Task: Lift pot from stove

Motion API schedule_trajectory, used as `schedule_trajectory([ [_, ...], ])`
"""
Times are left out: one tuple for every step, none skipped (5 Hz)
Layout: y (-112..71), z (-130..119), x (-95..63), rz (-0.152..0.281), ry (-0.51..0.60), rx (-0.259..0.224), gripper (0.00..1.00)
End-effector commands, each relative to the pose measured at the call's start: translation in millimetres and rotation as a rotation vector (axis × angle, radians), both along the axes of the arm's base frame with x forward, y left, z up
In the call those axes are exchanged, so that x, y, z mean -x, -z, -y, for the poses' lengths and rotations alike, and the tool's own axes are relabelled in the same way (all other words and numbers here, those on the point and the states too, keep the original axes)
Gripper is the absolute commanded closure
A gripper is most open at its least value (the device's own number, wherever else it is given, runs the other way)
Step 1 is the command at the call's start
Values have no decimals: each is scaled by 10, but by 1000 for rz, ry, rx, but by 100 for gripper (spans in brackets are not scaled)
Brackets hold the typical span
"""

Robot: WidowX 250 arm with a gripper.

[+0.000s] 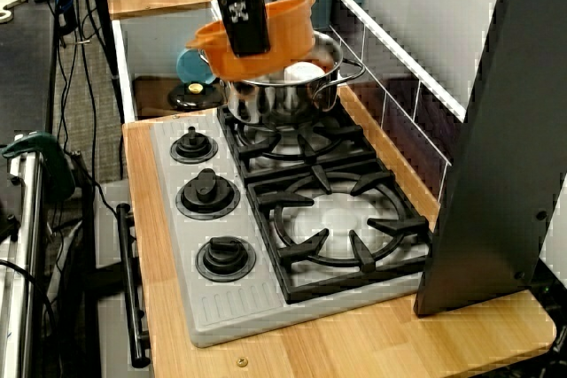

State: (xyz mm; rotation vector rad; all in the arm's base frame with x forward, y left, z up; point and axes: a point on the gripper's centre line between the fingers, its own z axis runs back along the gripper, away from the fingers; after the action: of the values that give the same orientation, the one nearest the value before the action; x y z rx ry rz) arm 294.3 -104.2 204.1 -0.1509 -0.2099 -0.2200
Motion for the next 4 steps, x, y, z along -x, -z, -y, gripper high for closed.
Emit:
schedule_trajectory([
  [-400, -49, 55, 95, -26, 45, 100],
  [-508, -49, 69, 107, -29, 62, 100],
  [-610, -74, 50, 116, -36, 81, 100],
  [-746, -92, 37, 123, -46, 111, 100],
])
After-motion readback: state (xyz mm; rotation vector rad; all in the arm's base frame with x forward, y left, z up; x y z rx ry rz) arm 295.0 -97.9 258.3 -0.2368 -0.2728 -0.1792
